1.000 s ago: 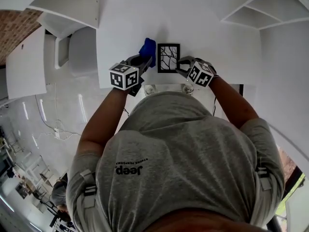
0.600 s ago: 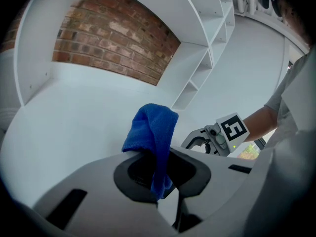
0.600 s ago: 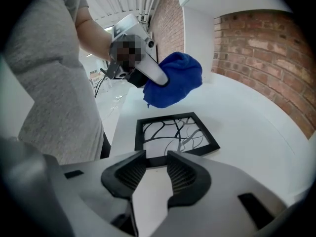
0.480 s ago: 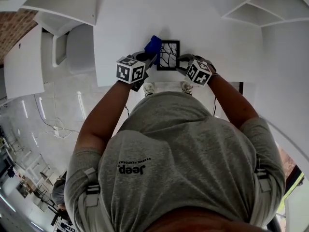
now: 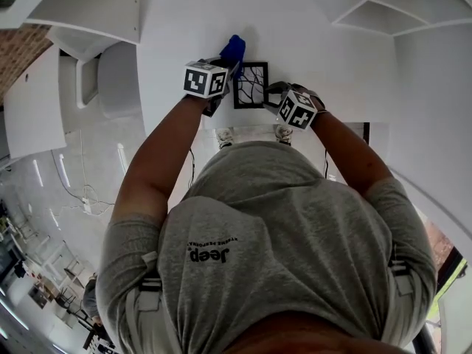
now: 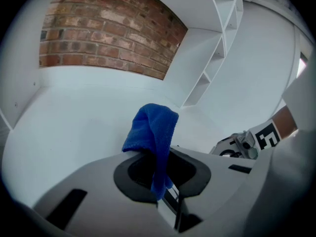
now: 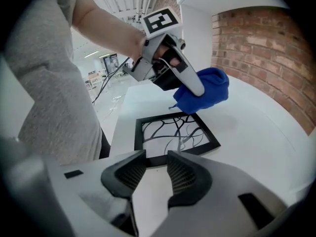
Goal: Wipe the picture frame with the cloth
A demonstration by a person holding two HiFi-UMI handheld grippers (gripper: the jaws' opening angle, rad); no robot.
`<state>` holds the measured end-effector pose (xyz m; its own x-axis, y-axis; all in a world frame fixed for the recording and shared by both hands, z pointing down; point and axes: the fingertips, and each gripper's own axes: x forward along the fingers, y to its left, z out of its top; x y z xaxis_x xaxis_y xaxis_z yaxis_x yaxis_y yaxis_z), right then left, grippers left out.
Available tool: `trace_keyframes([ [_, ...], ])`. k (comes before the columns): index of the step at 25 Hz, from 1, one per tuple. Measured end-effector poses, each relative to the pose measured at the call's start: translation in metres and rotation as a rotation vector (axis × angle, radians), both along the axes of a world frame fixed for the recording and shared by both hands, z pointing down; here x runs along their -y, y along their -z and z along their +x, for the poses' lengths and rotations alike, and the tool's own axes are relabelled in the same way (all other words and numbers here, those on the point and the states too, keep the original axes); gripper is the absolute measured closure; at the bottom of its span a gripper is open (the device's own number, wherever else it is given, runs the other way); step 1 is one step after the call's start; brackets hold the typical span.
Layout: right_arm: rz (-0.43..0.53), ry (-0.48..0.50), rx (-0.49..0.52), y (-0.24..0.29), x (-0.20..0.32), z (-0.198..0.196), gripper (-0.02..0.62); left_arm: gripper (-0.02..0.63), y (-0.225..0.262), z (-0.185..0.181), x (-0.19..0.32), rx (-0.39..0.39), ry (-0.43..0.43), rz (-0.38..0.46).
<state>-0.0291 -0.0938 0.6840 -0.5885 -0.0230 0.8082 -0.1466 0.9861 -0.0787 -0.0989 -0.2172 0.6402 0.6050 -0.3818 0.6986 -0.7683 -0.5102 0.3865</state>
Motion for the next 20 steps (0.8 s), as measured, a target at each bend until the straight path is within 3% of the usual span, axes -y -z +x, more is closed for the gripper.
trace_keyframes([
  [7,-0.006,-0.019,-0.004,-0.002,0.000,0.000,0.453,0.551,-0.034,0.000,-0.002,0.087,-0.041,-0.064],
  [13,-0.008,-0.024,-0.003,-0.003,0.002,0.001,0.453,0.551,-0.036,-0.002,-0.018,0.092,-0.037,-0.090],
  [20,-0.011,-0.017,-0.008,-0.001,0.002,0.001,0.454,0.551,-0.035,0.000,-0.088,0.067,-0.057,-0.171],
])
